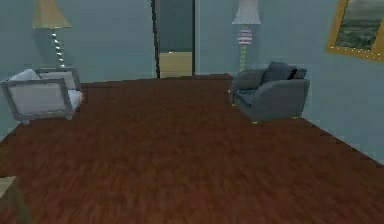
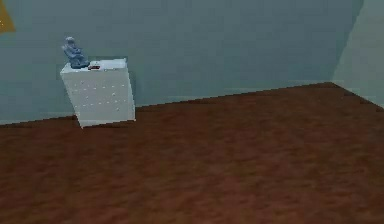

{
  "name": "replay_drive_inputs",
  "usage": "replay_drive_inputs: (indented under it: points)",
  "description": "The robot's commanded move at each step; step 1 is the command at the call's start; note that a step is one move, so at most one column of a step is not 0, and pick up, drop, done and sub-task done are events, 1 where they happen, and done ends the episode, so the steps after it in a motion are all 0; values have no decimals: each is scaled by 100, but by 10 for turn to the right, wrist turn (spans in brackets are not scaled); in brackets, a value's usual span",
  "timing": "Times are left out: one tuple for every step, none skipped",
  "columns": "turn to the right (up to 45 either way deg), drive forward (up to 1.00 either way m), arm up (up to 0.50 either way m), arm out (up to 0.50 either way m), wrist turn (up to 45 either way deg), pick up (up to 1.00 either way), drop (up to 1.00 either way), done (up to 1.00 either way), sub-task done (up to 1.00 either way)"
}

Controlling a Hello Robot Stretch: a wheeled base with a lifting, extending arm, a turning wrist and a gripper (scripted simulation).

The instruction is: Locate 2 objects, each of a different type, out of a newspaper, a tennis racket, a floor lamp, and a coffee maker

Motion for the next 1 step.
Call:
replay_drive_inputs:
  points:
    - [0,100,0,0,0,0,0,0,0]
